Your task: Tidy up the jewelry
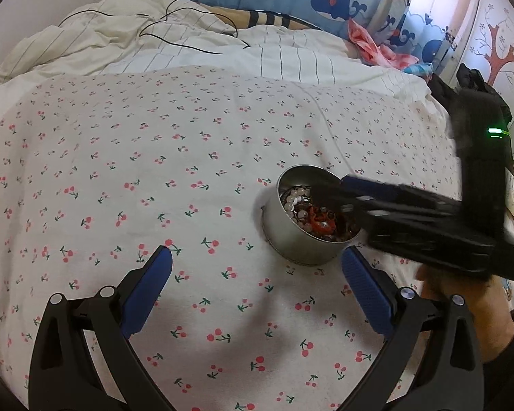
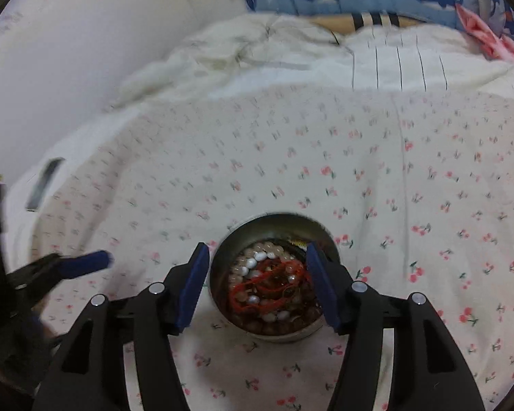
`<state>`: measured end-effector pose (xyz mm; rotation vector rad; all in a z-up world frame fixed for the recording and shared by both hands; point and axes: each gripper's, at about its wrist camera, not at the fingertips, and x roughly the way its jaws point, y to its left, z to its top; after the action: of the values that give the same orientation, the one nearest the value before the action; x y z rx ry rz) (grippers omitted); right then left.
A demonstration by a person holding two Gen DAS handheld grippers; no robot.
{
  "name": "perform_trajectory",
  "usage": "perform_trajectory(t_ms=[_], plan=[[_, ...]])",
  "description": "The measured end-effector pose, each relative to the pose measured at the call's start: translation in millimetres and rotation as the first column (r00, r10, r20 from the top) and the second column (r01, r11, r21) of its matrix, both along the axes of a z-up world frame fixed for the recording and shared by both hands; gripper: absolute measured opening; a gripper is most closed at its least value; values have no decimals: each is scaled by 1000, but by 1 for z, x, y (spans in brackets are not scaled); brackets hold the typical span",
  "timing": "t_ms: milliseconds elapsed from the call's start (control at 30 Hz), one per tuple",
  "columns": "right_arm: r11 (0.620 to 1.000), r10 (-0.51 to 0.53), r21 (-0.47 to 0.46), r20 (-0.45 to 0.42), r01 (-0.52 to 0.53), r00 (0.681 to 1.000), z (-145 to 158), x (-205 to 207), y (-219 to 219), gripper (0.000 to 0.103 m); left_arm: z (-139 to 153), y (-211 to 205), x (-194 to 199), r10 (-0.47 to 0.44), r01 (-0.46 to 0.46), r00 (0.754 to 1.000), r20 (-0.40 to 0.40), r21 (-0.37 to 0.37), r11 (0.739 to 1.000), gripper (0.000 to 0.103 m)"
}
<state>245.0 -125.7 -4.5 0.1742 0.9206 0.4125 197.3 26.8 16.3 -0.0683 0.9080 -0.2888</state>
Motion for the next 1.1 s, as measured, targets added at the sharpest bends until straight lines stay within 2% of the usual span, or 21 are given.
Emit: perform_trajectory(t_ms=[67, 133, 267, 333, 367, 400, 467, 500, 633, 700, 833, 900, 1100], plan=[[999, -26, 22, -59, 27, 998, -16, 9, 0, 58, -1, 0, 0, 8, -8, 1000, -5, -11, 1000, 95], [999, -44, 19, -63, 45, 997, -22, 12, 0, 58, -1, 2, 0, 9, -10, 1000, -14, -21, 1000, 95], [992, -41, 119, -57, 48, 998, -9, 4, -8, 58, -1, 0, -1, -2, 1, 1000, -10, -14, 1000, 95], [988, -45, 146, -2, 45, 999, 10, -16, -17, 61, -2, -2, -2, -8, 8, 1000, -16, -19, 1000, 95], [990, -61, 132, 29, 57, 998, 19, -31, -24, 65, -3, -5, -3, -11, 11, 1000, -19, -19, 1000, 95], [993, -87, 84, 63, 82, 994, 26, -48, -28, 74, -5, -8, -5, -18, 18, 999, -27, -16, 1000, 95], [988, -134, -62, 122, 142, 983, 34, -77, -32, 83, -9, -19, -8, -41, 42, 998, -41, 20, 999, 95], [969, -172, -155, 143, 193, 975, 34, -94, -36, 89, -11, -25, -10, -47, 49, 998, -42, 44, 998, 95], [925, -228, -278, 141, 260, 963, 25, -123, -45, 90, -19, -34, -23, -48, 50, 999, -23, 102, 994, 95], [907, -255, -308, 146, 288, 956, 20, -132, -48, 92, -27, -30, -31, -11, 12, 1000, -13, 135, 991, 95], [903, -232, -345, 113, 257, 966, 4, -133, -41, 93, -36, -21, -33, 67, -60, 997, -39, 144, 988, 95], [904, -223, -349, 112, 248, 969, 1, -131, -37, 93, -34, -18, -32, 101, -96, 995, -21, 164, 982, 95], [909, -216, -340, 112, 242, 970, -3, -128, -30, 94, -30, -19, -35, 99, -98, 995, 5, 173, 980, 95]])
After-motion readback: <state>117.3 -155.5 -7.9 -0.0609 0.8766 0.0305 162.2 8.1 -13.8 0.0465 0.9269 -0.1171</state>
